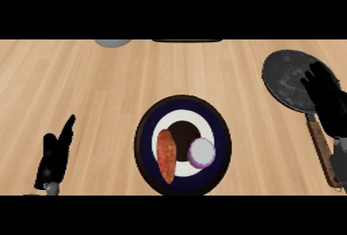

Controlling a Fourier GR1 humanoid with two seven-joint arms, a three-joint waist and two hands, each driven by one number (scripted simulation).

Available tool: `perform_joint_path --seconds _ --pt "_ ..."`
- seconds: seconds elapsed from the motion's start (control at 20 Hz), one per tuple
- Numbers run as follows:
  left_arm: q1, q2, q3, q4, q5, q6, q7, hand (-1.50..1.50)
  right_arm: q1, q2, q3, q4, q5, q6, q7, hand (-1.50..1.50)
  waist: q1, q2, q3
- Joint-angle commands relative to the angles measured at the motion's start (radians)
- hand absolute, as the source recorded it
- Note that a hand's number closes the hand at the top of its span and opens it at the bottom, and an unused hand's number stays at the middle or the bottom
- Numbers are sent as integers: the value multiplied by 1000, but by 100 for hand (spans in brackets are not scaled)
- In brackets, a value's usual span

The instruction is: Pick the can from the plate and place it in the pan

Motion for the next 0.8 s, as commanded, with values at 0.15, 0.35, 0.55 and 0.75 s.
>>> perform_joint_path --seconds 0.15,0.35,0.55,0.75 --pt "241 -50 16 -291 93 49 114 0 47 167 79 -126 75 -203 7 150 -29 -30 3" --pt "347 -50 42 -345 117 26 125 0 102 126 134 -125 263 -345 -14 150 -67 -57 -15" --pt "334 -78 67 -382 161 23 121 0 143 197 251 -206 443 -509 -76 -150 -78 -62 -11" --pt "311 -134 60 -356 166 46 85 0 267 261 366 -230 629 -701 -49 -150 -95 -49 -10"
